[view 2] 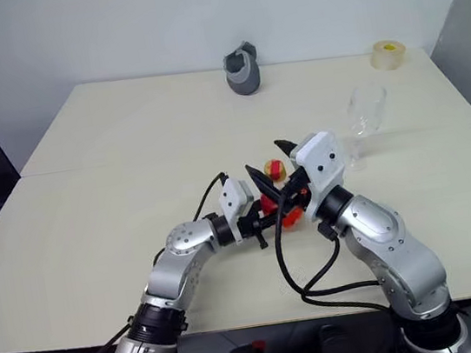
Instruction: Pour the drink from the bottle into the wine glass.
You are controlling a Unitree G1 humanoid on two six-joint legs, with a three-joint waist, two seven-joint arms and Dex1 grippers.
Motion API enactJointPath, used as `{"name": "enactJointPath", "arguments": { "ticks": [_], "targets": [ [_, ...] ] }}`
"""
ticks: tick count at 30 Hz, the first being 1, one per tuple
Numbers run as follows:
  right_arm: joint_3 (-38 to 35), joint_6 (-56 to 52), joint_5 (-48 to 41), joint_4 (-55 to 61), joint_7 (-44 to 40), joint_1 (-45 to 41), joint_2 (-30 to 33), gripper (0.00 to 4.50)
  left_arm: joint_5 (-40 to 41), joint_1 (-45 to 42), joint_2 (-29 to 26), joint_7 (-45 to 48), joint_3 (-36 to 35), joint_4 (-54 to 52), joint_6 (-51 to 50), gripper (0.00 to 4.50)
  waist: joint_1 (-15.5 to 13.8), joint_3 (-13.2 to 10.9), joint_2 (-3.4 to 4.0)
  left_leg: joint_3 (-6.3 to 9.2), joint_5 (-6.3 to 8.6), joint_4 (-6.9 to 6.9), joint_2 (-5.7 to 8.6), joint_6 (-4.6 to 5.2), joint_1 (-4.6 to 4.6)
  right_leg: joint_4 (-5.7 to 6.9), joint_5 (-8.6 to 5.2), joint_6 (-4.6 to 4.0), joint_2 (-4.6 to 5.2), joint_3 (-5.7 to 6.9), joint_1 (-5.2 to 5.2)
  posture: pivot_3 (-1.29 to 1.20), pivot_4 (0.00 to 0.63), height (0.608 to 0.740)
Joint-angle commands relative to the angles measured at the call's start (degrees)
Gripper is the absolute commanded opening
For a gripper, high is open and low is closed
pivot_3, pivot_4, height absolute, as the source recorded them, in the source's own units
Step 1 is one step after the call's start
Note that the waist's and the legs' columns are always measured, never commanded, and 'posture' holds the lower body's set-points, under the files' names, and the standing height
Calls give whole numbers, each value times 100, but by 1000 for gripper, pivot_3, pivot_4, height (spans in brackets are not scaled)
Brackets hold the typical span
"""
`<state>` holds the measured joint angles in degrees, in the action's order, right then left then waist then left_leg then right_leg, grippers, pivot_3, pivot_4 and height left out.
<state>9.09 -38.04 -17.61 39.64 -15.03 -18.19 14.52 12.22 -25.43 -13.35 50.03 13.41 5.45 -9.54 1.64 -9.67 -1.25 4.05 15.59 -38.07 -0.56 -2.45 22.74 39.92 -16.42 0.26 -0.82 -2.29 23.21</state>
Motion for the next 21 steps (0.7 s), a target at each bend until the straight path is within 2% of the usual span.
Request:
{"name": "enactJointPath", "arguments": {
  "ticks": [1,3,7,8,16,21],
  "targets": [
    [-29,61,2,84,-1,12,-16,3236,-15,-104,1,49,17,-82,178,850,1,0,0,1,0,0,0,0,0,0,0,0,0,1,0,0,150,740],
    [-54,69,-4,63,-15,-7,-19,2787,-29,-97,-9,60,12,-86,192,846,2,0,0,2,0,0,0,0,0,1,0,0,0,2,0,0,150,740],
    [-168,49,-93,48,-75,-38,-1,1396,-51,-86,-28,71,-9,-95,202,844,3,0,0,1,0,0,0,1,0,0,0,0,0,2,0,0,150,740],
    [-182,40,-119,41,-134,-39,38,1226,-57,-94,-31,69,-22,-84,205,841,3,0,0,1,0,0,0,1,1,0,0,0,0,2,0,0,150,740],
    [-275,-34,-463,-40,-683,-65,402,1232,-60,-152,-68,125,-41,-63,240,794,2,0,0,1,1,0,0,1,0,0,0,0,0,2,0,0,150,740],
    [-515,-8,-1436,-711,-2452,-396,1240,1232,256,-137,-314,830,12,-305,204,791,5,-1,1,-2,1,1,3,2,0,-2,0,0,-2,2,-1,0,150,740]
  ]
}}
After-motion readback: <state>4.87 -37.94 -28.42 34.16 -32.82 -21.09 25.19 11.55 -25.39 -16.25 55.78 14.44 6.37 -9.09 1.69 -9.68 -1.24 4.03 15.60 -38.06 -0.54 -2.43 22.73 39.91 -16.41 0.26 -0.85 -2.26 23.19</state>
